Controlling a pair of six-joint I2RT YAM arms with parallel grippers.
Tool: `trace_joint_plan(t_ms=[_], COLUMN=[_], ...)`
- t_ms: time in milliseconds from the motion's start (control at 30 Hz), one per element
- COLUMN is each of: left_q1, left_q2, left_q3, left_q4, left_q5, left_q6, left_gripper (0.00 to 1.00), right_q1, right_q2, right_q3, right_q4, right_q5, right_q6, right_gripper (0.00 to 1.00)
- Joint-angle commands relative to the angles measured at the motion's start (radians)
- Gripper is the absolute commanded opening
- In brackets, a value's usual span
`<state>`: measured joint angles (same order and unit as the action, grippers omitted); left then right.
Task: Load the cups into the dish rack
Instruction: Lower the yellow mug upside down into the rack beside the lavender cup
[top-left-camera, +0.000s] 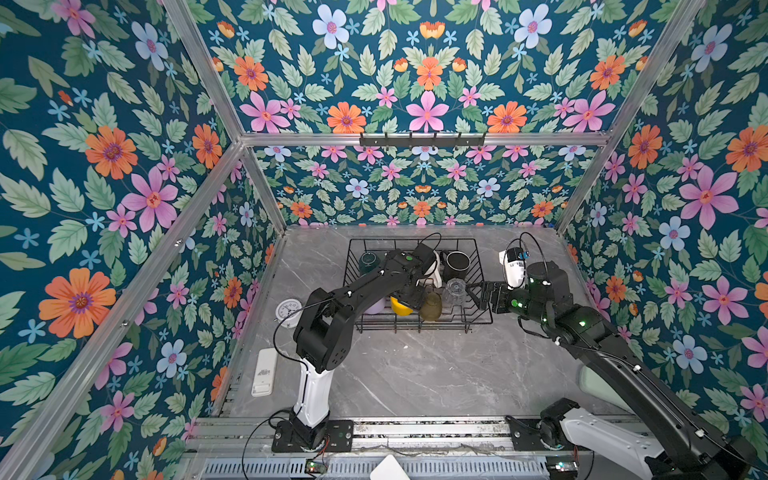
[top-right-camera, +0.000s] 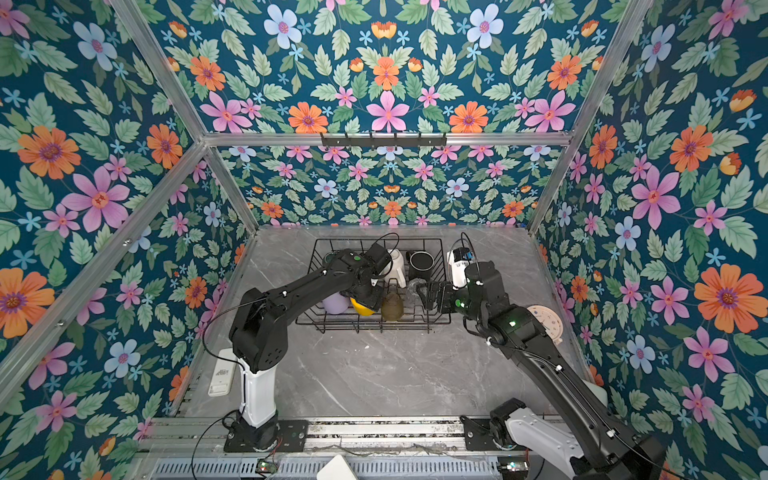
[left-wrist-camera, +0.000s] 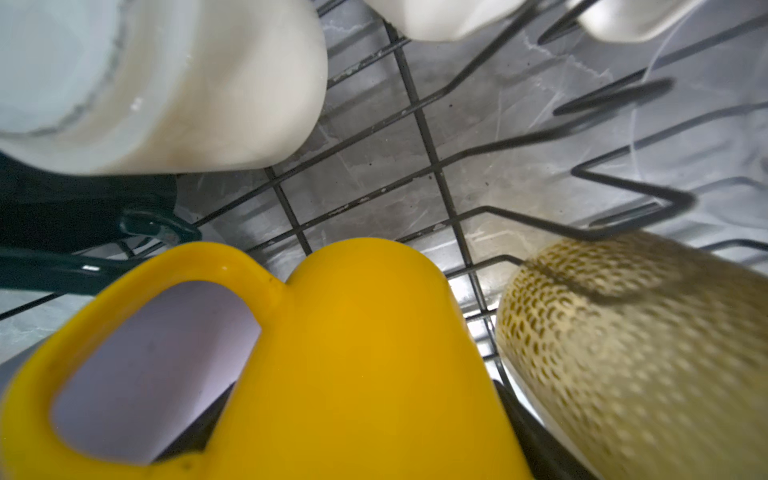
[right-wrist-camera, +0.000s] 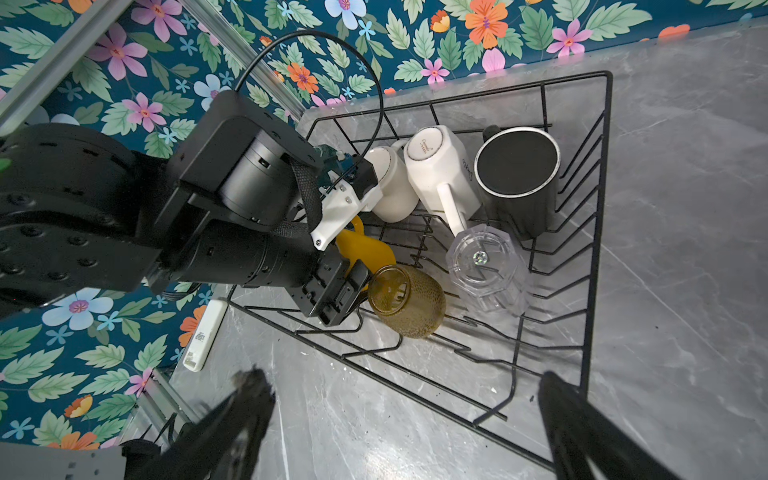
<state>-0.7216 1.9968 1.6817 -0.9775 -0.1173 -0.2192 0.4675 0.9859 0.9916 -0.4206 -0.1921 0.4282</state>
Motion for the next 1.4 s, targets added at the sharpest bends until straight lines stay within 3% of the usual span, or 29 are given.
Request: trace_joint_plan(t_ms=[0,200,567,867,1367], left_q1=[0.006,0.011,0.019,0.021,0.021], left_q2=[0.008,0.016,0.016,0.001,-0.009], left_q3=[0.002,-0.013,-0.039,-0.042,-0.049], left_q4=[0.019,0.036,0.039,0.042,0.039], left_q5=[-0.009,0.009,0.0,0.0,0.005], left_q6=[-0.008,-0.015,-0.021,-0.028,-0.023], left_gripper=[0.1,0.27,0.7,0.83,0.89], right_q1=[0.0,-0.002,-0.007,-0.009,-0.009], right_q2=[0.0,0.0,0.003,0.006,0.002], right_q3=[-0.002,-0.005,-0.013,-0.015,-0.014], right_q4=[0.019,0.021,0.03,0.033,0.034], right_q5=[-0.007,-0.007,-0.015,-0.023,-0.029], right_q6=[0.007,0.007,0.014,0.018,0.02], right_gripper=[0.99,0.99,0.99,0.99,0.99])
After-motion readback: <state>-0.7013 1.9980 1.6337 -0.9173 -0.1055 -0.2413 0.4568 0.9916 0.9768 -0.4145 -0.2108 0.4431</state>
